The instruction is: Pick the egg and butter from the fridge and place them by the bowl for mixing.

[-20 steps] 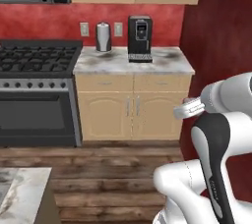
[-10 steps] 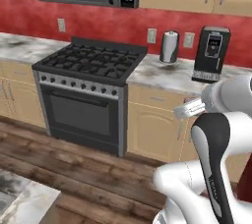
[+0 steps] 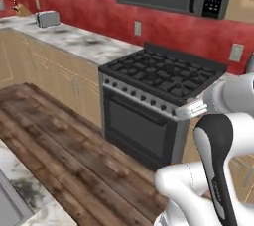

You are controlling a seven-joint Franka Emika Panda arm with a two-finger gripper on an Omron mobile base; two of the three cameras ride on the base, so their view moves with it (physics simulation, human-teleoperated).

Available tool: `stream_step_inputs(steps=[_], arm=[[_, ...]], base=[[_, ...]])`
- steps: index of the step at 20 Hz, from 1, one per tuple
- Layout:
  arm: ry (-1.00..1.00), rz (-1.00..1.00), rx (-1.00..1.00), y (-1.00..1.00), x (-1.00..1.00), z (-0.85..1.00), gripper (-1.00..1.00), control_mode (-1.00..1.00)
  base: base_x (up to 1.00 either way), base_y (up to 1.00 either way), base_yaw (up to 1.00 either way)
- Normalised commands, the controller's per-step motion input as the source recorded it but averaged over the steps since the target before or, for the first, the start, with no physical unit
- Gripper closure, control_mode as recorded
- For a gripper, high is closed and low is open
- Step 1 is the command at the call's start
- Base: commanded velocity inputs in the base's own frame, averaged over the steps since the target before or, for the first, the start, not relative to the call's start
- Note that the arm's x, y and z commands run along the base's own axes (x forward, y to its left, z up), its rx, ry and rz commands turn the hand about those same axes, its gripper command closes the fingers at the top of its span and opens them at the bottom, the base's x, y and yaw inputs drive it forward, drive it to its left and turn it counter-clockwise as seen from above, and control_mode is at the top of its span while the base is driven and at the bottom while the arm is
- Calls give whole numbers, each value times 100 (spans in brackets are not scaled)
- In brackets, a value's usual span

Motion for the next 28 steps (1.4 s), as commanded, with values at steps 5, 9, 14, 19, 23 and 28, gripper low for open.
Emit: stream_step_inputs(steps=[5,9,14,19,23,28], arm=[[0,0,0,0,0,0,100,100],[0,0,0,0,0,0,100,100],[0,0,0,0,0,0,100,100],[0,0,0,0,0,0,100,100],[0,0,0,0,0,0,100,100],[0,0,0,0,0,0,100,100]], base=[[100,0,54],[100,0,53],[100,-7,47],[100,-20,38],[100,-28,34],[100,-49,23]])
